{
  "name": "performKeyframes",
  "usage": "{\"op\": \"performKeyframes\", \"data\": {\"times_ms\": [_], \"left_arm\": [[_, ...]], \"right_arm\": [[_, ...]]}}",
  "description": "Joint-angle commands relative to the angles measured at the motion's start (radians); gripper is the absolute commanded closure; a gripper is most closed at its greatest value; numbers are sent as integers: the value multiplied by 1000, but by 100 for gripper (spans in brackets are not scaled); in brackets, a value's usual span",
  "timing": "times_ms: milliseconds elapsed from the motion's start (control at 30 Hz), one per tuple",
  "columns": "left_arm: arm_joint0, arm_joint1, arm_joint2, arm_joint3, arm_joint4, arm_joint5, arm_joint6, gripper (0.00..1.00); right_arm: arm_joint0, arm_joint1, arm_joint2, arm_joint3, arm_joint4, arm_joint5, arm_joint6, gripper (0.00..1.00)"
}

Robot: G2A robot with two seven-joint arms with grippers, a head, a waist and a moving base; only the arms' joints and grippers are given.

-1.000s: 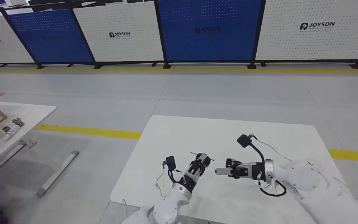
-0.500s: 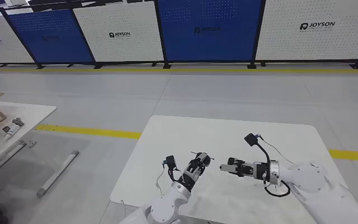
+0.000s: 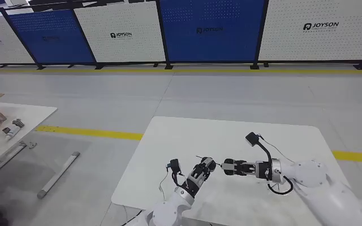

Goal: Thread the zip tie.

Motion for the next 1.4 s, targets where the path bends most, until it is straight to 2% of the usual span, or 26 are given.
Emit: {"op": "performKeyframes", "data": {"times_ms": [0,67,233,333,533,733,767,833,1100,1133,1167,1200,1300,1367], "left_arm": [[4,-2,-1,-1,6,3,-4,100],[5,-4,-1,-1,9,5,-11,100],[9,-11,1,2,24,6,-19,100],[8,-15,2,5,29,9,-18,100],[9,-22,-5,8,30,9,-25,100],[13,-28,-14,10,33,12,-34,100],[14,-29,-15,10,35,13,-35,100],[16,-30,-17,10,36,14,-36,100],[21,-38,-26,11,45,14,-43,100],[22,-39,-25,11,50,14,-42,66],[22,-40,-24,11,59,15,-43,3],[23,-40,-24,11,66,16,-42,0],[28,-44,-27,9,102,7,-4,0],[29,-45,-26,8,106,5,0,0]], "right_arm": [[3,-4,-2,6,-2,0,4,75],[5,-7,-2,11,-4,0,7,71],[7,-14,0,18,-7,3,18,71],[8,-18,2,21,-10,5,22,78],[7,-25,6,27,-13,10,28,84],[9,-33,6,36,-15,15,36,83],[10,-35,7,37,-16,16,37,85],[10,-37,8,39,-17,19,38,100],[7,-43,18,39,-26,23,42,100],[6,-44,21,39,-27,23,43,100],[5,-44,22,38,-28,23,44,100],[4,-45,24,37,-29,23,44,100],[1,-45,31,34,-32,24,49,100],[-3,-45,38,32,-34,24,53,100]]}}
